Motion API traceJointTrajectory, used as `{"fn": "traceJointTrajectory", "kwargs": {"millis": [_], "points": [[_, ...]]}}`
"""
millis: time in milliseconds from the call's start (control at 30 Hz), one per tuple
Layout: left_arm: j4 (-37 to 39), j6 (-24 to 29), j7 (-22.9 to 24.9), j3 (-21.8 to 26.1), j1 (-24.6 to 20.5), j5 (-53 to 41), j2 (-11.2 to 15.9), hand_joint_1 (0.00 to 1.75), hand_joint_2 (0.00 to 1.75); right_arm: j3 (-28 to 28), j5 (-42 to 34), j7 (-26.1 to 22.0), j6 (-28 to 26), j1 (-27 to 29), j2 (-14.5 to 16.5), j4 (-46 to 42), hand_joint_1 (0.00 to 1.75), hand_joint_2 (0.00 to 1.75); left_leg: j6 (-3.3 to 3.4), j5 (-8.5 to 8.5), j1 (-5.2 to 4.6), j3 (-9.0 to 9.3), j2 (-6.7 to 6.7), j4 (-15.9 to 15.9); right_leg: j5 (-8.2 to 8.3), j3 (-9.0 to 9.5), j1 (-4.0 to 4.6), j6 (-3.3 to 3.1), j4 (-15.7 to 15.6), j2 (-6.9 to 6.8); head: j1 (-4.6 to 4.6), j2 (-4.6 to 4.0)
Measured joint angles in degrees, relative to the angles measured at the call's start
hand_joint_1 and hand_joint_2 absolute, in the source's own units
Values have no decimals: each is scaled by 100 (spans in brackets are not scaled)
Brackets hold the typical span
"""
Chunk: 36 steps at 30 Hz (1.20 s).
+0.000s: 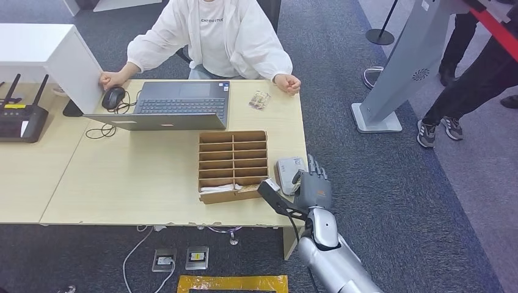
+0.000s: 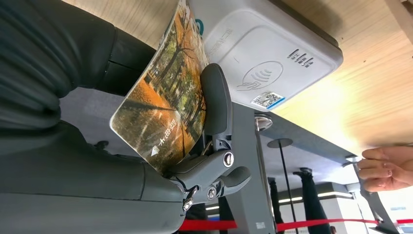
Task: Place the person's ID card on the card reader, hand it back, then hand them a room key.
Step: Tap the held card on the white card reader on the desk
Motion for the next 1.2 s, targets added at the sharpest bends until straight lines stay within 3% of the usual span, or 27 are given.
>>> {"fn": "traceJointTrajectory", "kwargs": {"millis": [933,1200], "points": [[0,-26,-1,2,4,3,-26,0,0,205,-100,83,185,-54,0,63,175,175,0,0,0,13,2,0,0,10,0,0,0,4,1,0],[0,-39,-1,0,4,-8,-26,0,0,298,-389,-46,-4,-77,-1,63,175,175,0,0,0,12,3,0,0,10,0,0,0,5,1,0]]}}
